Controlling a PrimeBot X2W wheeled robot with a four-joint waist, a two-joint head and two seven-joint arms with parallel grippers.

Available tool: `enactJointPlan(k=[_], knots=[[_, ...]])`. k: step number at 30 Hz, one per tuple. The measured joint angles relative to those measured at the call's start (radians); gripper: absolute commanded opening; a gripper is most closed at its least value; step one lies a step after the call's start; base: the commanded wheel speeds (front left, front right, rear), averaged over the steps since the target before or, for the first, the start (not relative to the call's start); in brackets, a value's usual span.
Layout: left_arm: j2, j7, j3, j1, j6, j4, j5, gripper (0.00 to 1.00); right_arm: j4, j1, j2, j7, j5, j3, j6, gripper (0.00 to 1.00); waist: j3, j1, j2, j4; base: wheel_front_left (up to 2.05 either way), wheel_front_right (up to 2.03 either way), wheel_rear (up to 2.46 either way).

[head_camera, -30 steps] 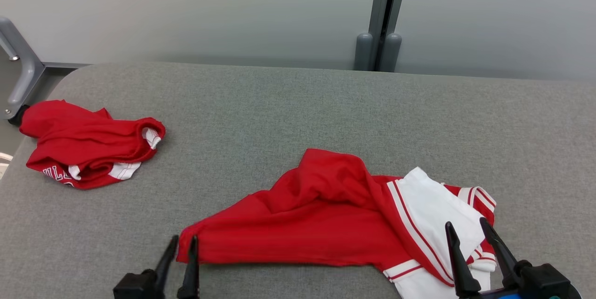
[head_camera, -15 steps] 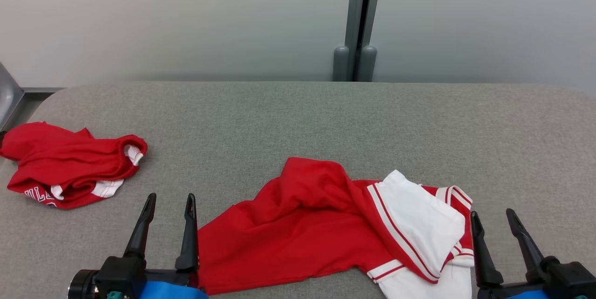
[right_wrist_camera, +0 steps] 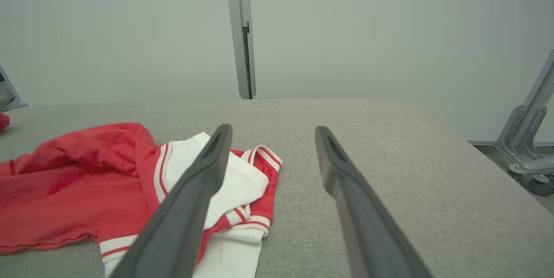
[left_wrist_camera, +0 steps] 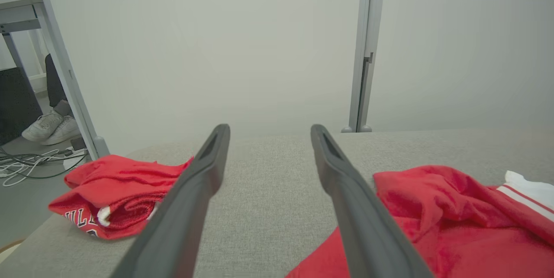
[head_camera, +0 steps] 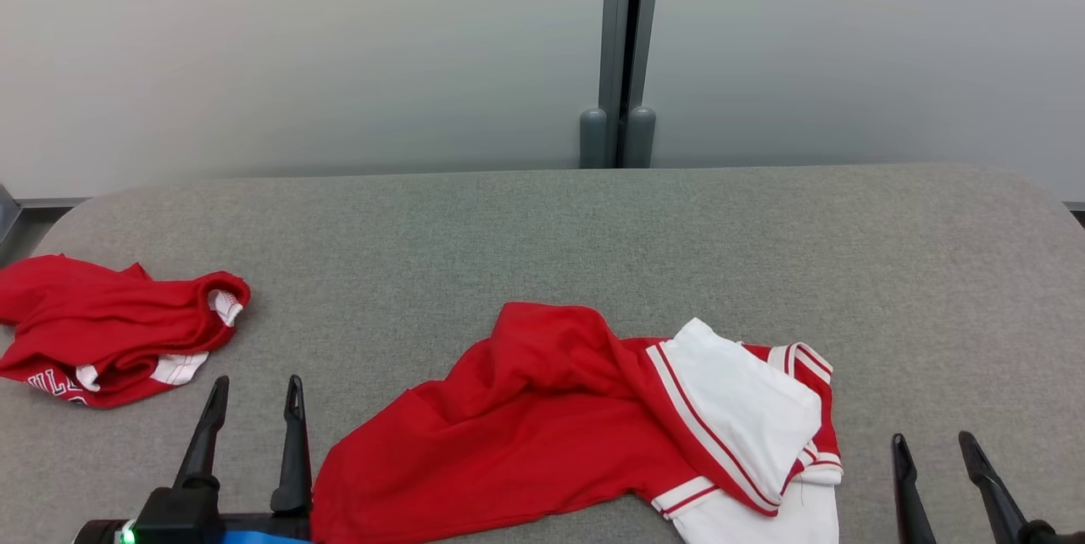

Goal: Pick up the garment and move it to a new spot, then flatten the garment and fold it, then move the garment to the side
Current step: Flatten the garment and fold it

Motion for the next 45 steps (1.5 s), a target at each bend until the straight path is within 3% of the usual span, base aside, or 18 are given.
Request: enactJointPlan(k=[14, 29, 38, 45], knots=[[0.004, 0.0, 0.003, 0.004, -0.014, 0.114, -0.02, 1.0, 0.063, 0.0, 0.001, 0.023, 0.004, 0.025, 0.0, 1.0, -0.001, 0.0, 0.0, 0.009, 0.0, 0.0, 0.0], [-0.007, 0.0, -0.02, -0.051, -0.03, 0.487, -0.101, 1.0, 0.39, -0.059, 0.002, 0.031, 0.061, 0.115, 0.0, 1.0, 0.052, 0.0002, 0.0001, -0.009, 0.0, 0.0, 0.0], [-0.01, -0.003, -0.017, -0.083, -0.031, 0.592, -0.155, 1.0, 0.522, -0.108, 0.001, 0.009, 0.176, 0.189, 0.0, 1.0, 0.069, 0.0, 0.0, -0.02, 0.0, 0.0, 0.0], [-0.018, -0.005, -0.072, -0.112, -0.031, 0.615, -0.19, 1.0, 0.555, -0.146, -0.005, -0.004, 0.205, 0.267, -0.002, 1.0, 0.075, 0.0, 0.0, -0.018, 0.0, 0.0, 0.0]])
